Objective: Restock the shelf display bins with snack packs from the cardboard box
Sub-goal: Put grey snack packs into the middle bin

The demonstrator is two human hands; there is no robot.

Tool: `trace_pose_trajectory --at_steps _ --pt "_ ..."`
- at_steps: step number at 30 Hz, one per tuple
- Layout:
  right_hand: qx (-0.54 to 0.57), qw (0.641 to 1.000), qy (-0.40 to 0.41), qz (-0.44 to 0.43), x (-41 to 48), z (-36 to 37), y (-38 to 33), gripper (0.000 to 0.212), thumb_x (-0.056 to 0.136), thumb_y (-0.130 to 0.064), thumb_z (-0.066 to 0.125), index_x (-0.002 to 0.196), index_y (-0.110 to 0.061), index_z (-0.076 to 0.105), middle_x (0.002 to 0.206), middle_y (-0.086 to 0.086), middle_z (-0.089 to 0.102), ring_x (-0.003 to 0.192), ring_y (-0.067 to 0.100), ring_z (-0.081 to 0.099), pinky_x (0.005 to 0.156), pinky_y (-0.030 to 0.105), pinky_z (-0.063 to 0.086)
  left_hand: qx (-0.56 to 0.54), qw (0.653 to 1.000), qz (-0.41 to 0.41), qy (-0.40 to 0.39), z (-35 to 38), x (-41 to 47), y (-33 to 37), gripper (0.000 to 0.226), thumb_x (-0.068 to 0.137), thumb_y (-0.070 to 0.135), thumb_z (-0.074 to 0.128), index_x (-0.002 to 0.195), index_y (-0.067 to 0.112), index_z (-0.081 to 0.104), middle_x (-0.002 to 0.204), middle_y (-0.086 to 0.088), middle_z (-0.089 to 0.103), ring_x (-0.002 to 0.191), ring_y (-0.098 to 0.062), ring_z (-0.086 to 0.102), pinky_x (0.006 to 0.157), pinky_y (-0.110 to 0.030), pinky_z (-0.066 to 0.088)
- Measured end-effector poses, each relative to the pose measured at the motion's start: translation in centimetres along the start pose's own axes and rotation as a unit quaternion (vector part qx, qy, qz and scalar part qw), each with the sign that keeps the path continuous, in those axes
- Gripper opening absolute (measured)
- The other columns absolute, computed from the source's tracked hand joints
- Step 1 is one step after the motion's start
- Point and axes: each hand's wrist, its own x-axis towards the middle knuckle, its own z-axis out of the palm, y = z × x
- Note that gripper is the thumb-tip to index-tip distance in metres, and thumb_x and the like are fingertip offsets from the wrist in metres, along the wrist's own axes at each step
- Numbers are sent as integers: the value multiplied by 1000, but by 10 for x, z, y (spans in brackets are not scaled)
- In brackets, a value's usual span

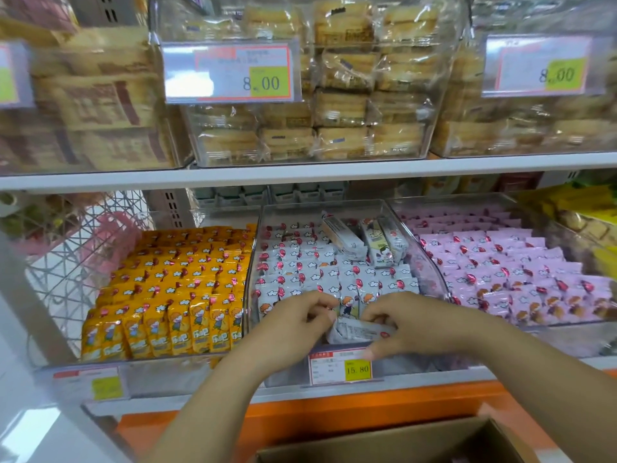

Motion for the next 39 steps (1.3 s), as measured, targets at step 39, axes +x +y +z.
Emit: trace_pose_trajectory --at_steps 39 --pt "17 926 372 -60 -54 -9 57 54 91 -6 57 137 -33 46 130 -16 44 117 -2 40 100 7 29 85 993 65 48 64 54 71 25 84 28 71 86 27 45 71 10 48 63 -9 46 51 -17 31"
